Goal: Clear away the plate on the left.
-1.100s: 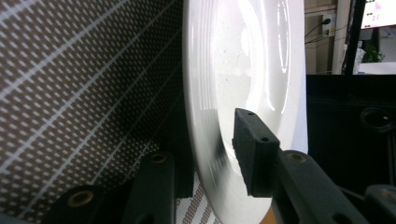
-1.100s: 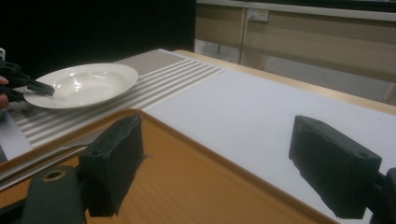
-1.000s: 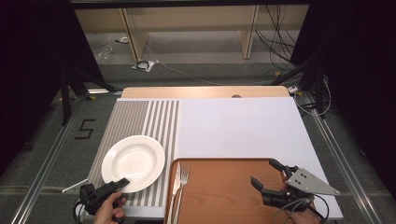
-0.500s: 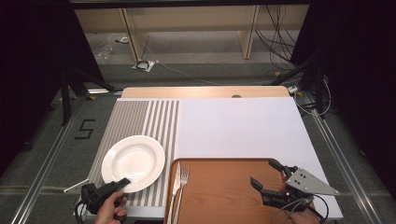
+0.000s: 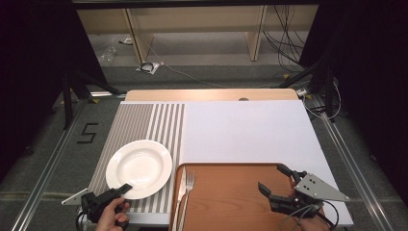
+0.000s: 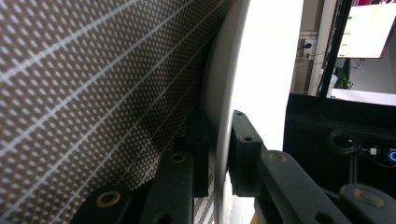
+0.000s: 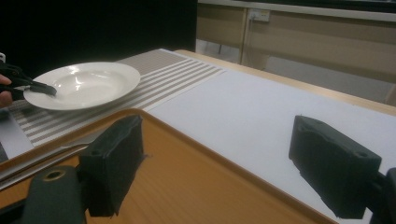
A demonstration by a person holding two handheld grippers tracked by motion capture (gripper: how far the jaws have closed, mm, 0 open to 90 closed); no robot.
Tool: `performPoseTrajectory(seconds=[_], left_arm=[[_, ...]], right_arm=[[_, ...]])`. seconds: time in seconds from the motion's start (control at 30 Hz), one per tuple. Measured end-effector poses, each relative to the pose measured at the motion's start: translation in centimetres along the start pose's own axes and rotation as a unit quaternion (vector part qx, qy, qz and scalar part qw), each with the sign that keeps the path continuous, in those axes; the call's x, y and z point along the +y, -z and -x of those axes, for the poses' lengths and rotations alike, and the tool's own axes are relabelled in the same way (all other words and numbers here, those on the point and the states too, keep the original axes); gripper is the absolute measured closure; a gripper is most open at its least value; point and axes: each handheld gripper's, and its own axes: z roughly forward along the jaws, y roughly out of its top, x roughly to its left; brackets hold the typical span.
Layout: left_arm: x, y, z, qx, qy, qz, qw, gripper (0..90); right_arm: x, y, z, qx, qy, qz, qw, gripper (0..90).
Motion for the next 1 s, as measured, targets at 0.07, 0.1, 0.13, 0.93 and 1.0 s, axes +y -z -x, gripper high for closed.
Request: performPoseTrajectory(seconds=[0.07, 0.1, 0.13, 0.93, 1.0], left_arm=[[-0.05, 0.01, 0.2, 0.002, -0.007, -0.003, 1.0, 79.8], [-0.11, -0.04, 0.2, 0.001, -0.006, -0.004, 1.0, 79.8], [-0.16, -0.09, 0.2, 0.001, -0.006, -0.007, 1.0, 79.8], [-0.37, -0.39, 0.96, -0.049, -0.019, -0.042, 0.9978, 79.8], [-0.43, -0.44, 1.06, -0.053, -0.02, -0.046, 0.9973, 79.9]], right_arm=[[0.01, 0.02, 0.04, -0.001, 0.0, 0.0, 1.0, 18.8], [0.01, 0.01, 0.05, 0.0, -0.001, 0.0, 1.0, 18.7], [0.0, -0.01, 0.06, 0.0, -0.001, 0.0, 1.0, 18.7], [0.03, 0.08, 0.08, -0.001, 0.0, 0.0, 1.0, 18.7], [0.01, 0.08, 0.09, -0.001, 0.001, -0.001, 1.0, 18.7]])
